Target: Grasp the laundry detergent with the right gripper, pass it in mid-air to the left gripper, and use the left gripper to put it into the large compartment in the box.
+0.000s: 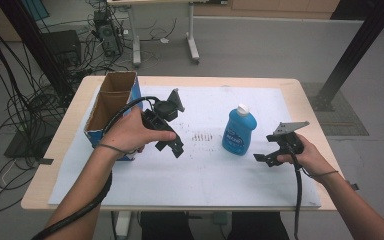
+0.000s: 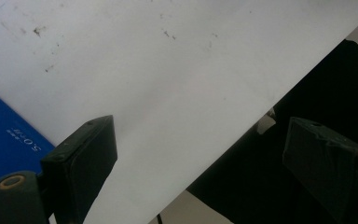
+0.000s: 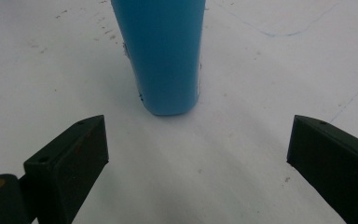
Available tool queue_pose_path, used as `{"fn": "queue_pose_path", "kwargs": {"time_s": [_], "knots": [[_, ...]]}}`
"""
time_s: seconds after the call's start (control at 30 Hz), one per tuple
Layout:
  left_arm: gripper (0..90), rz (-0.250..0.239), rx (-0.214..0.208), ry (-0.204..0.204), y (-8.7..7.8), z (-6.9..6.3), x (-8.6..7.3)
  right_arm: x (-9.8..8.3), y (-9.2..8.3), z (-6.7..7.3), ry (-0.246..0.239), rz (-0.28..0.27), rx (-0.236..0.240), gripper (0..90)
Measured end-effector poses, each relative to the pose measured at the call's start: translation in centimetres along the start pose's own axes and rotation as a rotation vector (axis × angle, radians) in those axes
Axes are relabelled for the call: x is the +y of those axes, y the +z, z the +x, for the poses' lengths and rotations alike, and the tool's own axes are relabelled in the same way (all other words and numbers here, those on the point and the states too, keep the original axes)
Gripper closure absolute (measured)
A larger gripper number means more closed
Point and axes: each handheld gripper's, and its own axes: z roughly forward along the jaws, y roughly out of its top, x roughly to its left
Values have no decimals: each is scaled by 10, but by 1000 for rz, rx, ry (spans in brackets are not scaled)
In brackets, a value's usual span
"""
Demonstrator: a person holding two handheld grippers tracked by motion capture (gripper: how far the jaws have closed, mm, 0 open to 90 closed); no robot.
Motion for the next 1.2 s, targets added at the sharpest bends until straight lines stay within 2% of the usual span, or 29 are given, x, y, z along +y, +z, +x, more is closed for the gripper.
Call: {"fn": "queue_pose_path", "kwargs": {"time_s": [0.13,0.23,0.53,0.6,1.2], "knots": [[102,-1,-1,-3,0,0,-1,-2,1,0,10,-24,15,47],[102,-4,-2,-10,1,1,-1,-3,2,1,-7,-45,7,47],[102,-4,2,-15,1,0,-3,-7,7,2,-6,-104,15,47],[102,-8,3,-18,0,0,-3,-8,8,2,-13,-132,23,45],[101,-5,11,-31,0,-1,-4,-23,20,1,-4,-209,19,45]]}}
